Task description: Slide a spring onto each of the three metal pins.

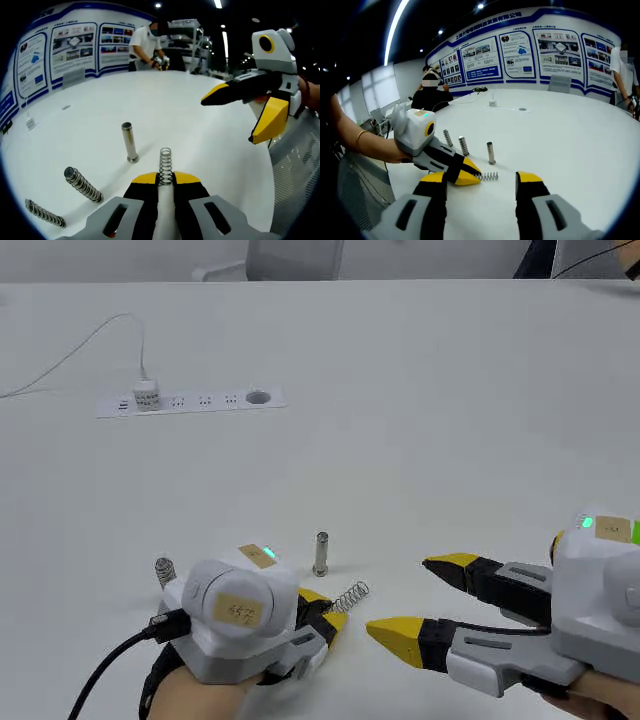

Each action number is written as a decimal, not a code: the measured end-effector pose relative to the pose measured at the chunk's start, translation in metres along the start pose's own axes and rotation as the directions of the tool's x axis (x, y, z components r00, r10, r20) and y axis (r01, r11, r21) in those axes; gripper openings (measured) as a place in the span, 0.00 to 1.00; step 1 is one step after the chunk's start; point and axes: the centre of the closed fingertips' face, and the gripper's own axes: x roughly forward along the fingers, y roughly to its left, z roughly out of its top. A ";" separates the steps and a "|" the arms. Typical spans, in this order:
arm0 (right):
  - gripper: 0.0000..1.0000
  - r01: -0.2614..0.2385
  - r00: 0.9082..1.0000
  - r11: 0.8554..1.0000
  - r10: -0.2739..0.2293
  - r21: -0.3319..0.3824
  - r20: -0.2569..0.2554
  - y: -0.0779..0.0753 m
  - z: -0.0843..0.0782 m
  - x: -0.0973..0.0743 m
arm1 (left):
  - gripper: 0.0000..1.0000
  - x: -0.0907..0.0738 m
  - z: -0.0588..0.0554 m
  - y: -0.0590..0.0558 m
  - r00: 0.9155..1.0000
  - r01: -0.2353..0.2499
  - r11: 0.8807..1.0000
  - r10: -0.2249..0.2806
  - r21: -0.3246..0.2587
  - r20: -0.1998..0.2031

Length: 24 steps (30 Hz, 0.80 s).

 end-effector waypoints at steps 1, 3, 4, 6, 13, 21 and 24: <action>0.56 0.003 1.000 1.000 -0.004 0.006 0.002 -0.001 0.001 0.000 | 0.10 -0.001 0.001 0.000 1.000 0.001 1.000 -0.001 -0.008 0.005; 0.55 0.007 1.000 1.000 -0.007 0.025 0.012 -0.002 0.004 -0.001 | 0.10 -0.006 0.006 -0.001 1.000 0.009 1.000 -0.008 -0.020 0.026; 0.54 0.007 1.000 0.999 -0.007 0.037 0.016 -0.002 0.005 -0.001 | 0.10 -0.008 0.007 -0.001 1.000 0.011 1.000 -0.010 -0.020 0.029; 0.54 0.005 1.000 0.999 -0.006 0.054 0.027 -0.003 0.008 -0.002 | 0.10 -0.012 0.011 -0.001 0.999 0.011 1.000 -0.010 -0.023 0.044; 0.53 0.004 0.999 0.998 -0.007 0.066 0.052 -0.003 0.018 -0.001 | 0.10 -0.030 0.030 0.000 0.992 0.026 0.997 -0.018 -0.071 0.123; 0.51 -0.035 0.995 0.992 0.024 0.121 0.092 0.004 0.034 0.006 | 0.10 -0.052 0.047 0.000 0.979 0.049 0.993 -0.026 -0.108 0.202; 0.50 -0.054 0.994 0.988 0.039 0.144 0.105 0.007 0.039 0.010 | 0.10 -0.061 0.053 -0.001 0.970 0.063 0.990 -0.032 -0.124 0.240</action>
